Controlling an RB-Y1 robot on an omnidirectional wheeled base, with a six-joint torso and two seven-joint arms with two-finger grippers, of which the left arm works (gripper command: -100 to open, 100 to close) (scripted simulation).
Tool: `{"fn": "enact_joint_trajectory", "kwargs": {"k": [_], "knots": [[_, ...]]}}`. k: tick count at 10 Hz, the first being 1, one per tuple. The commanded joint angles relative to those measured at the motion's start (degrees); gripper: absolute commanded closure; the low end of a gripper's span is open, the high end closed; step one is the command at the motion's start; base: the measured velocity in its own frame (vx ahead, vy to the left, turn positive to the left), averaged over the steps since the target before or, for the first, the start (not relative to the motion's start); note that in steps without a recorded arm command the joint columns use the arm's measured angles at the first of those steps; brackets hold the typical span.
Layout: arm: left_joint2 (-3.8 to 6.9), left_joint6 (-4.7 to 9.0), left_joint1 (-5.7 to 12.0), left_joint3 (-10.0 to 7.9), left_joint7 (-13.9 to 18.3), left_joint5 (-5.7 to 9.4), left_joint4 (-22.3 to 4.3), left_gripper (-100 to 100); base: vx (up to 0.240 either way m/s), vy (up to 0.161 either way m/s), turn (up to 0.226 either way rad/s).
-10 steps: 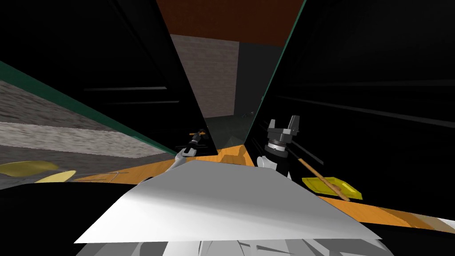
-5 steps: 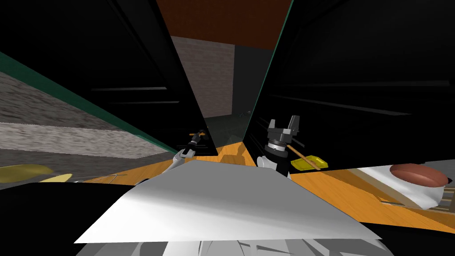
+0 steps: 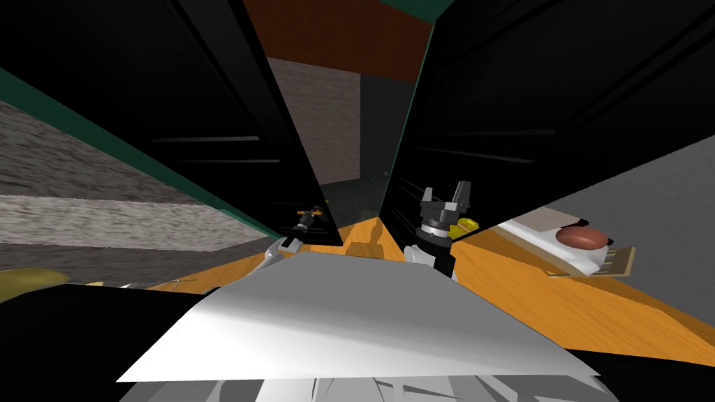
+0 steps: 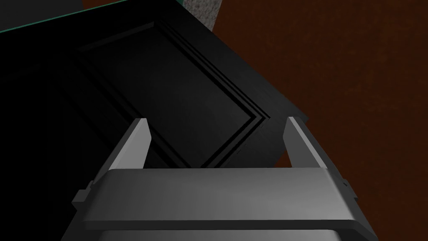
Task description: Pull the door open
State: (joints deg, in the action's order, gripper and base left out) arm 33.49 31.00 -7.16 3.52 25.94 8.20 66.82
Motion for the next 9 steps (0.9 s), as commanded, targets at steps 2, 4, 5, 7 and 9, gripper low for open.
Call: {"fn": "enact_joint_trajectory", "kwargs": {"k": [2,4,5,7,9], "knots": [[1.23,1.77,-1.37,0.86,1.1,-0.02,0.2,100,-0.154,0.037,-0.104],[2.64,3.63,-2.62,1.47,2.2,0.03,0.3,100,-0.274,0.102,-0.156],[3.39,4.63,-3.28,1.79,2.7,0.06,0.4,100,-0.172,0.076,-0.120],[5.06,6.83,-4.75,2.51,4.0,0.12,0.6,100,-0.217,0.096,-0.136],[5.11,7.04,-4.73,2.93,4.2,0.04,0.6,100,-0.177,0.062,-0.092]]}}
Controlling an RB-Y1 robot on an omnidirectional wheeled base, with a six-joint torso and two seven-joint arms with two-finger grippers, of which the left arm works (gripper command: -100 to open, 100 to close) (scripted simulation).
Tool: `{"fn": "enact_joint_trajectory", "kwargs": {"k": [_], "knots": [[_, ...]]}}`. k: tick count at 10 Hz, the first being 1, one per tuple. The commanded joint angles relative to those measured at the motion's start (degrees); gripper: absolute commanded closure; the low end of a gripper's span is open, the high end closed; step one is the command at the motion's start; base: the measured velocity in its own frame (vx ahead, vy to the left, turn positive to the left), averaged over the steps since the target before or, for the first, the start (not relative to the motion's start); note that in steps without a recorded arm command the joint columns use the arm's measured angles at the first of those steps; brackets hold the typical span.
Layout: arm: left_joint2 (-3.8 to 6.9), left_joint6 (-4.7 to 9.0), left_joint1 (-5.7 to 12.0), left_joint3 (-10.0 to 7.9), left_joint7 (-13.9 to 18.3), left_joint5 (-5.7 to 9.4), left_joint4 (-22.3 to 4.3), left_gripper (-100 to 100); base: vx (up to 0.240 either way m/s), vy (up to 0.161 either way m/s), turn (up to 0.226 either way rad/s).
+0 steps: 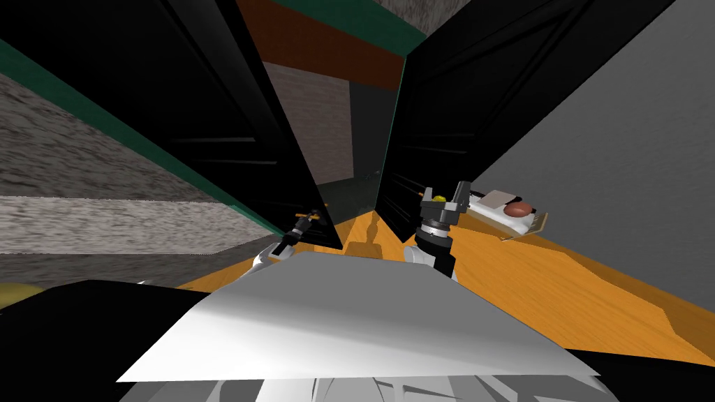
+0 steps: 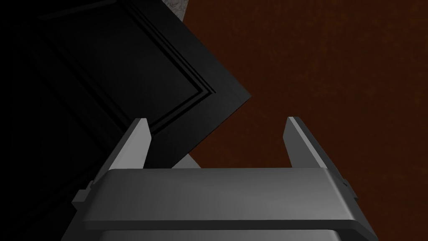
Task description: Pull the door open
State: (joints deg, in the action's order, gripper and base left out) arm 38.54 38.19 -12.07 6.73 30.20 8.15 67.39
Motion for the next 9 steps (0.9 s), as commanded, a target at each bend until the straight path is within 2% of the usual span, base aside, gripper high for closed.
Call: {"fn": "enact_joint_trajectory", "kwargs": {"k": [1,2,5,6,9], "knots": [[0.90,1.62,-0.84,0.23,0.6,0.05,-0.3,100,-0.152,0.034,-0.136],[1.18,2.12,-1.10,0.30,0.8,0.07,-0.4,100,-0.189,0.079,-0.145],[3.12,5.62,-2.90,0.81,2.0,0.18,-1.0,100,-0.182,0.104,-0.155],[3.45,6.21,-3.21,0.89,2.2,0.20,-1.1,100,-0.173,0.075,-0.113],[5.04,9.07,-4.69,1.30,3.3,0.29,-1.6,100,-0.180,0.071,-0.111]]}}
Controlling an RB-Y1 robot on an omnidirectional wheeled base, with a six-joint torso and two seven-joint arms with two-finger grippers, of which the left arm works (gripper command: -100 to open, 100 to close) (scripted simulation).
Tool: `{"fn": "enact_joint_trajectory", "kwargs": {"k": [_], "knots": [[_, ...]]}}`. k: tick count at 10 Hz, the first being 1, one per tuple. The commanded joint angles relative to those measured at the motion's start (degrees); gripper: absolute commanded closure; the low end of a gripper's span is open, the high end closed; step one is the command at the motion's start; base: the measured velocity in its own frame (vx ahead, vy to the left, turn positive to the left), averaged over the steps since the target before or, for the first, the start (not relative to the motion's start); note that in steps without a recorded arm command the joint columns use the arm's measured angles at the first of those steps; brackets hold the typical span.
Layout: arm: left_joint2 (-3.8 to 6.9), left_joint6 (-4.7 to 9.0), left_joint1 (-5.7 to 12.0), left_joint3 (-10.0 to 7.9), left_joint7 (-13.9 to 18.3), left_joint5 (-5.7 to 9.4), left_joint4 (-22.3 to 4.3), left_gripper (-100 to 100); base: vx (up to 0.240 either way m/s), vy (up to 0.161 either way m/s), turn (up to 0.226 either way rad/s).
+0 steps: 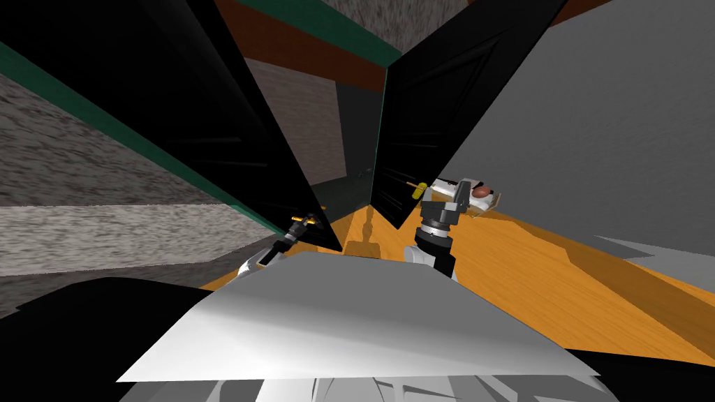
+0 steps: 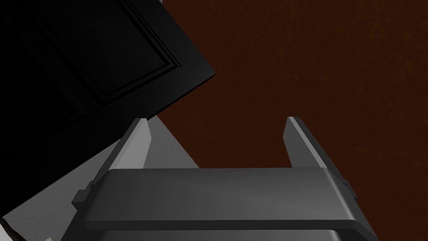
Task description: Pull the door open
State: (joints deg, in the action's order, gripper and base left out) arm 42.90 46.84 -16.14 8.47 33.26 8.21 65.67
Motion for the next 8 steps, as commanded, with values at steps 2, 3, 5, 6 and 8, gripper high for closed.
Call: {"fn": "enact_joint_trajectory", "kwargs": {"k": [2,3,5,6,8], "knots": [[0.38,1.18,-0.36,0.37,0.4,-0.15,-0.5,100,-0.112,0.039,-0.067],[0.68,1.79,-0.51,0.45,0.6,-0.18,-0.7,100,-0.217,0.087,-0.155],[1.40,3.26,-0.86,0.63,1.1,-0.26,-1.3,100,-0.210,0.092,-0.174],[1.59,3.64,-0.96,0.68,1.3,-0.28,-1.5,100,-0.168,0.090,-0.101],[2.32,5.13,-1.32,0.87,1.8,-0.36,-2.1,100,-0.171,0.106,-0.131]]}}
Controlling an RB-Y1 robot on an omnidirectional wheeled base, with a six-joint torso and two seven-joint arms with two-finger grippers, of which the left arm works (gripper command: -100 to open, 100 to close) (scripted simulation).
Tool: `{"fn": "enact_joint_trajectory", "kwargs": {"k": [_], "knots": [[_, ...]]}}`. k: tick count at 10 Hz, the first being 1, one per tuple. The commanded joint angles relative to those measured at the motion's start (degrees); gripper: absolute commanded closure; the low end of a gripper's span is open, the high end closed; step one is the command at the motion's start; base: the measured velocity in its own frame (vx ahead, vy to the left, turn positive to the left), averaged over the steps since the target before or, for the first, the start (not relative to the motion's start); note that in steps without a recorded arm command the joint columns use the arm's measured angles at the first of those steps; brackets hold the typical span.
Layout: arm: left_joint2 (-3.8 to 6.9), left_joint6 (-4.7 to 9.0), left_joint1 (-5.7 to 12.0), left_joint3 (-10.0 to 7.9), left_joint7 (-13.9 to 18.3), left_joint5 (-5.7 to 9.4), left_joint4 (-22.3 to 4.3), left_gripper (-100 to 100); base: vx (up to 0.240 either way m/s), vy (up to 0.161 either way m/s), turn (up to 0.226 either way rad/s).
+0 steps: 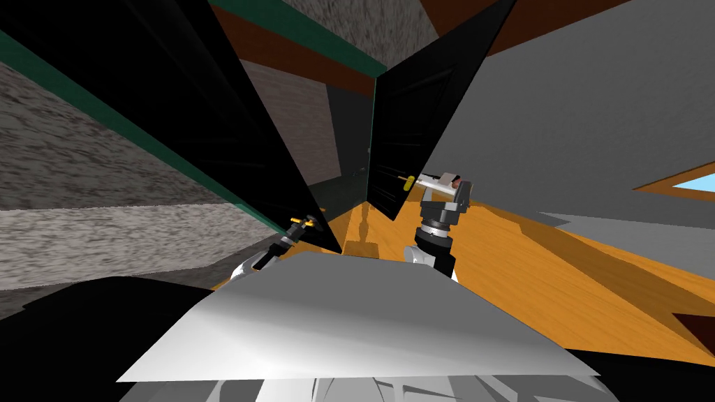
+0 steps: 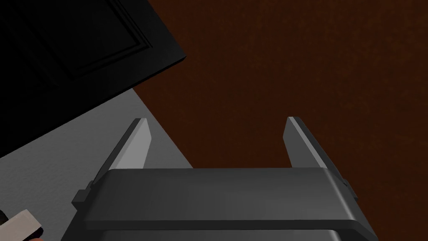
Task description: Pull the door open
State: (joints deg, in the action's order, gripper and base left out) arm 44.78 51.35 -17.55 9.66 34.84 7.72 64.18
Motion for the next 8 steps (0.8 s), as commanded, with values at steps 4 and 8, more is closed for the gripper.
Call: {"fn": "enact_joint_trajectory", "kwargs": {"k": [4,8], "knots": [[0.86,1.69,-0.28,0.26,0.7,-0.12,-0.8,100,-0.158,0.064,-0.093],[1.51,3.71,-0.34,0.72,1.2,-0.28,-2.1,100,-0.171,0.079,-0.145]]}}
